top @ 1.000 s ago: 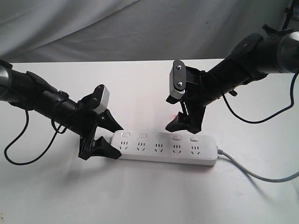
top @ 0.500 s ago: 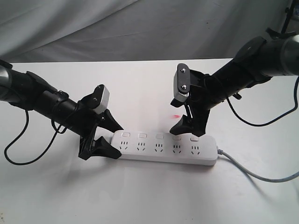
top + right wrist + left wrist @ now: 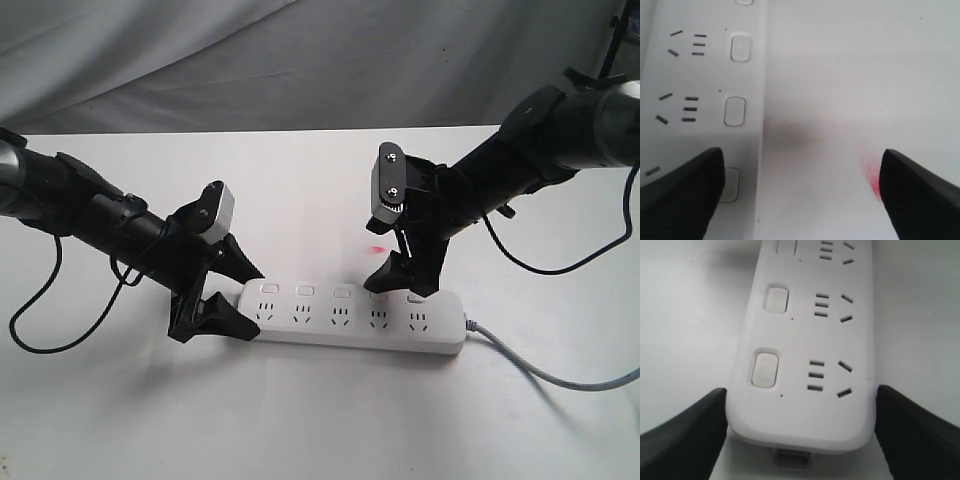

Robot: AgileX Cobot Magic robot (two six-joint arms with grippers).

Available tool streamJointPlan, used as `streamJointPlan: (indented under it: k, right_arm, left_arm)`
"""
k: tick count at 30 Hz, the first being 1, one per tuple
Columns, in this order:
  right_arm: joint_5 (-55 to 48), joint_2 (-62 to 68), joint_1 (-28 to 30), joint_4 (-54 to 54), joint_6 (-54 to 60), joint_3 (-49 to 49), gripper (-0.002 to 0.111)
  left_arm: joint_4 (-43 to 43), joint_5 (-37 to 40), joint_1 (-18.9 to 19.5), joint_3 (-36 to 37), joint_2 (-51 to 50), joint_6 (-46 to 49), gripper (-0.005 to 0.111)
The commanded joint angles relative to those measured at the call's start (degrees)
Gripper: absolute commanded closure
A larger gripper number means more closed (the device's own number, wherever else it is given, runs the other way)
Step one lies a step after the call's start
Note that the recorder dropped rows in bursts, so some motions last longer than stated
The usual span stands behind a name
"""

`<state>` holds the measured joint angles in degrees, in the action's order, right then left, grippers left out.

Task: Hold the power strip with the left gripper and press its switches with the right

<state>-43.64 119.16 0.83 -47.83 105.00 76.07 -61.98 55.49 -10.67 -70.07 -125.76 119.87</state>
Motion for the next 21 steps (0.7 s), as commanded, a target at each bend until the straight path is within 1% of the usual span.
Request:
streamJointPlan:
  k: [1, 21]
  right_arm:
    - [0.35, -0.09, 0.41, -0.02, 0.73, -0.27, 0.031]
    - [1.27, 2.03, 0.41, 1.17, 1.23, -0.27, 0.031]
  left_arm:
    - [-0.09, -1.55, -0.25, -0.26, 0.17, 0.12, 0.103]
    - [-0.09, -1.55, -0.25, -0.26, 0.17, 0.12, 0.103]
